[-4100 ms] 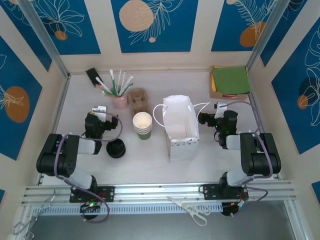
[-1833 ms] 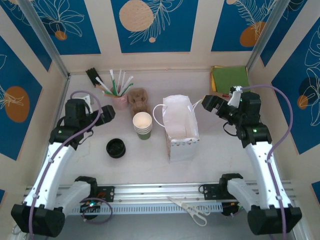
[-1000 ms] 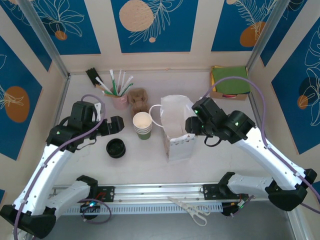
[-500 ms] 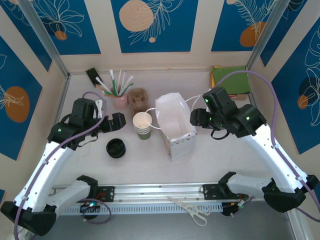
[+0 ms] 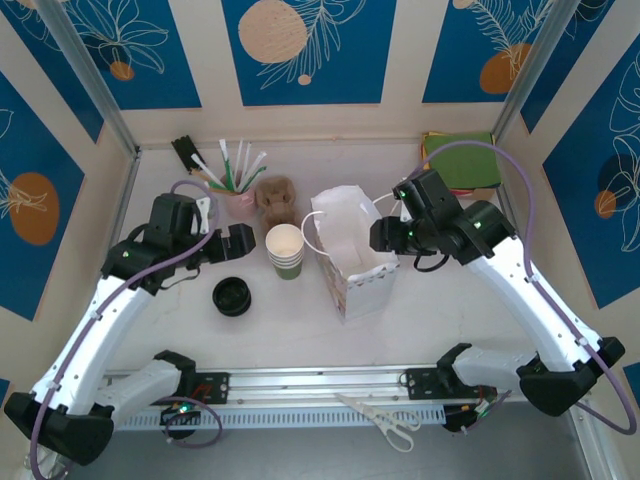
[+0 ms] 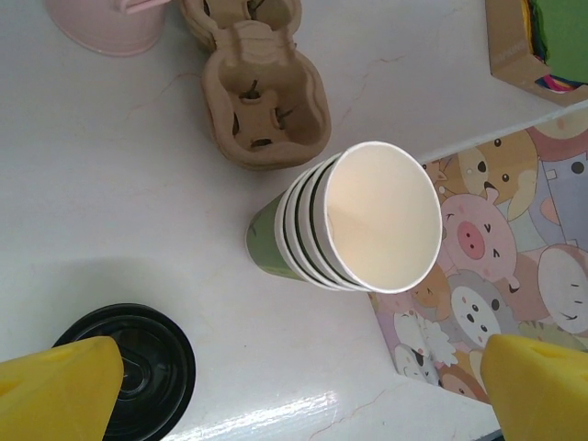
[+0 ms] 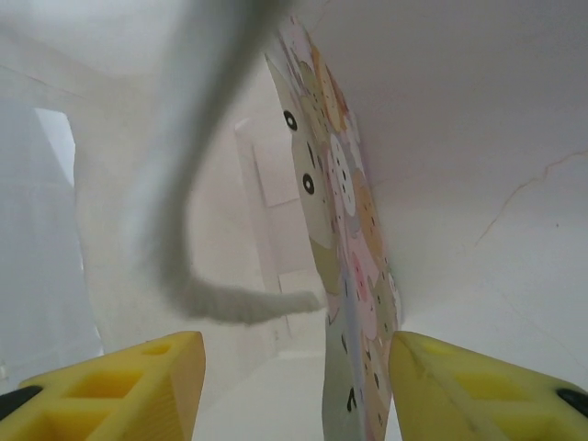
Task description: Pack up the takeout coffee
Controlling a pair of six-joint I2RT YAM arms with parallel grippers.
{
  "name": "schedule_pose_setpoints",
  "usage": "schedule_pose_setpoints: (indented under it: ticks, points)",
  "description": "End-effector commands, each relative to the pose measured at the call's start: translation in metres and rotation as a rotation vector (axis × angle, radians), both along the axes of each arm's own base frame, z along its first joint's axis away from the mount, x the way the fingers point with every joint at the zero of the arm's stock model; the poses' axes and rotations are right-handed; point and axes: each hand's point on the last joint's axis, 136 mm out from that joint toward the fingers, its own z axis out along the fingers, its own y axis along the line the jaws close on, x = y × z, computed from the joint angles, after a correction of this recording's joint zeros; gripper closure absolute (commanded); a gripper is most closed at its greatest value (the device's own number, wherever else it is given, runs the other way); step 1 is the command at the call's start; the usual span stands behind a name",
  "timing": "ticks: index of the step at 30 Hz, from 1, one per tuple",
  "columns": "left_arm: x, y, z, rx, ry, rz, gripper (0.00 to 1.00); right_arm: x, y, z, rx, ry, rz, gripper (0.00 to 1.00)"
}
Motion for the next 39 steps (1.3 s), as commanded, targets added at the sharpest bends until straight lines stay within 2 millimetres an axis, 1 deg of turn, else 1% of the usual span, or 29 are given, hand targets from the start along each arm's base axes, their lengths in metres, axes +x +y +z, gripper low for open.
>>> schedule_pose_setpoints:
  ticks: [1,3,4,6,9,11,12,13,14,15,20,25,28,34,39]
  points:
    - [0.002,-0.009,0.012,-0.023,-0.031,-0.039,0.00,0.006,0.005,-0.008,-0.003,0.009,0.043,0.48]
    - [0.002,-0.011,0.012,-0.025,-0.028,-0.044,0.00,0.011,0.004,-0.015,0.000,0.019,0.042,0.54]
    - [0.002,-0.011,0.013,-0.026,-0.028,-0.047,0.00,0.014,0.003,-0.017,0.001,0.024,0.039,0.56]
    - [0.002,-0.012,0.013,-0.024,-0.030,-0.052,0.00,0.019,0.001,-0.020,0.001,0.020,0.034,0.57]
    - [0.002,-0.013,0.015,-0.025,-0.033,-0.057,0.00,0.026,0.002,-0.020,0.005,0.009,0.044,0.64]
    - [0.003,-0.014,0.016,-0.028,-0.034,-0.058,0.00,0.032,0.004,-0.020,0.010,0.004,0.056,0.74]
    - [0.003,-0.014,0.017,-0.028,-0.035,-0.061,0.00,0.035,0.005,-0.021,0.008,0.004,0.059,0.80]
    - [0.004,-0.014,0.017,-0.028,-0.037,-0.062,0.00,0.039,0.004,-0.022,0.005,0.007,0.055,0.89]
    - [0.004,-0.015,0.018,-0.029,-0.038,-0.066,0.00,0.043,0.004,-0.023,0.005,0.008,0.052,0.95]
    - [0.005,-0.016,0.019,-0.029,-0.038,-0.068,0.00,0.048,0.003,-0.023,0.007,0.005,0.045,0.98]
    - [0.008,-0.019,0.022,-0.025,-0.043,-0.076,0.00,0.079,-0.008,-0.016,0.033,-0.031,-0.013,1.00]
    - [0.012,-0.021,0.024,-0.017,-0.052,-0.081,0.00,0.122,-0.024,-0.004,0.083,-0.077,-0.072,1.00]
    - [0.016,-0.022,0.023,-0.009,-0.053,-0.081,0.00,0.151,-0.033,-0.004,0.098,-0.080,-0.090,1.00]
    - [0.026,-0.025,0.021,0.000,-0.045,-0.080,0.00,0.208,-0.052,-0.013,0.100,-0.057,-0.116,1.00]
    - [0.034,-0.028,0.019,0.013,-0.038,-0.080,0.00,0.248,-0.060,-0.019,0.111,-0.042,-0.121,1.00]
